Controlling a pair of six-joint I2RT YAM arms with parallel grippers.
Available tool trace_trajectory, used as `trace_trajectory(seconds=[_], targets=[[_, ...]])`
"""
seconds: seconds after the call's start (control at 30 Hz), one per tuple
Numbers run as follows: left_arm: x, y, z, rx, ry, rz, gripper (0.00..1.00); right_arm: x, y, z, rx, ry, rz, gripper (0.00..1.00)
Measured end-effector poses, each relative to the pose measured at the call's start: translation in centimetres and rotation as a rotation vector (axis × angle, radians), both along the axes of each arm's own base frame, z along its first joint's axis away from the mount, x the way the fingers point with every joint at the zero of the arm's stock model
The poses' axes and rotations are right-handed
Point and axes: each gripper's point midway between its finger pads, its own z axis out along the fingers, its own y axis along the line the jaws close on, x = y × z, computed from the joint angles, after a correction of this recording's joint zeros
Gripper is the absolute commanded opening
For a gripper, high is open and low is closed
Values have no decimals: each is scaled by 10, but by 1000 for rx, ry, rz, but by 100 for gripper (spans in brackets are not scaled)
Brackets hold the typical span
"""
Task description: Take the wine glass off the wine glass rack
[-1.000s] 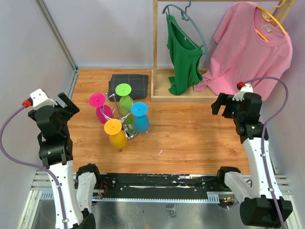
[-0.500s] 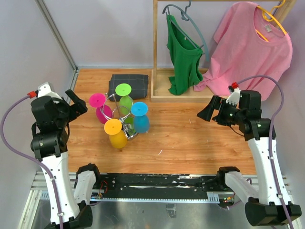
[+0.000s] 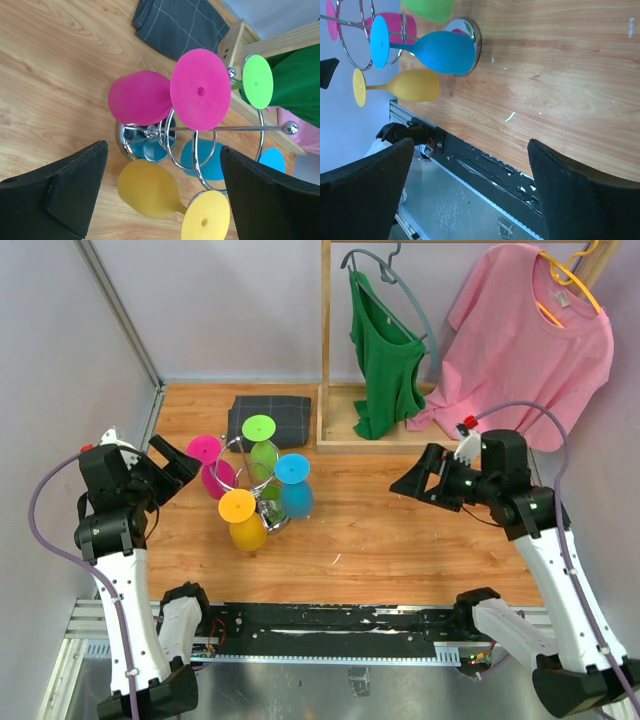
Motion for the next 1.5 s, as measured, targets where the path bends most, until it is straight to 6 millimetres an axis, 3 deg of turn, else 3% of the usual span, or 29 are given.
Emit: trace_trajectory(seconds=[0.2,0.4,0.57,0.7,0.87,1.1,1.33,1.5], targets=[[3,7,-7,-15,8,21,99,7,29,-8,-12,34,58,99],[7,37,-2,5,-22,96,99,14,29,1,0,4,33,99],[19,46,10,25,-73,60,99,17,30,14,10,-29,32,99],[26,41,13,5,-103,3,98,17,30,19,15,-44,33,99],[26,25,0,-114,-93,-38,92,17,30,19,16,-46,32,99],[27,9,-4,-264,-88,-71,88,13,28,26,24,-75,31,99],[27,-2,-24,-433,-77,-63,76,11,26,30,26,-93,25,99],[28,-3,-25,-497,-100,-55,67,11,25,32,25,-101,19,99]])
